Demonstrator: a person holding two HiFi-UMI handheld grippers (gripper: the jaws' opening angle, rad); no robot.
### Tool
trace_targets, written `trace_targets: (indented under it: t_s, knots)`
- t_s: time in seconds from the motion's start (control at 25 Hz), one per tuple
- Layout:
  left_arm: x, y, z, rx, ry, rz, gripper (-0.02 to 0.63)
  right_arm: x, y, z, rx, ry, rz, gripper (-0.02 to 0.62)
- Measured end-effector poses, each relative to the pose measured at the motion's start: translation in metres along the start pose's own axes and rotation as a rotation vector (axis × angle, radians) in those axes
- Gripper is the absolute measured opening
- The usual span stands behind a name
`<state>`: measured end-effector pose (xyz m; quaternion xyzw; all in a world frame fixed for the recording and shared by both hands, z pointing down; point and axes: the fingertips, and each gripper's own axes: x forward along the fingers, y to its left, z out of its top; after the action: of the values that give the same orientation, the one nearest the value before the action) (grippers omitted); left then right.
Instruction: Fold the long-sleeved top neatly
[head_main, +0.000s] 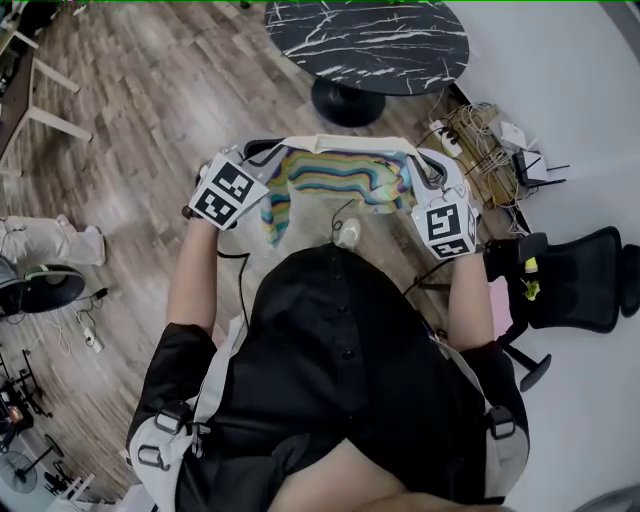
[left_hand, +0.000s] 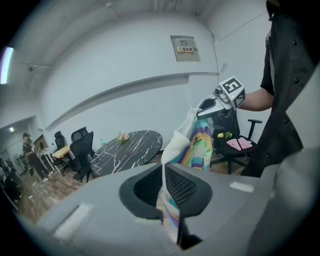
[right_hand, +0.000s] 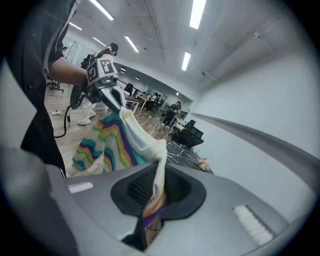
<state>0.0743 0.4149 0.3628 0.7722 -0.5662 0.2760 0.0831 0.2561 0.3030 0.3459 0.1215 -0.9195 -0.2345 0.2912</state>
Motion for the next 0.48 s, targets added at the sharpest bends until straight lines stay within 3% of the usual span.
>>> trace_targets:
  t_s: [0.48]
  knots:
    - [0.0,0.051,0.051,0.031,-0.056,0.09,0.018,0.013,-0.05,0.033,-0.053,-0.089,-0.029,0.028]
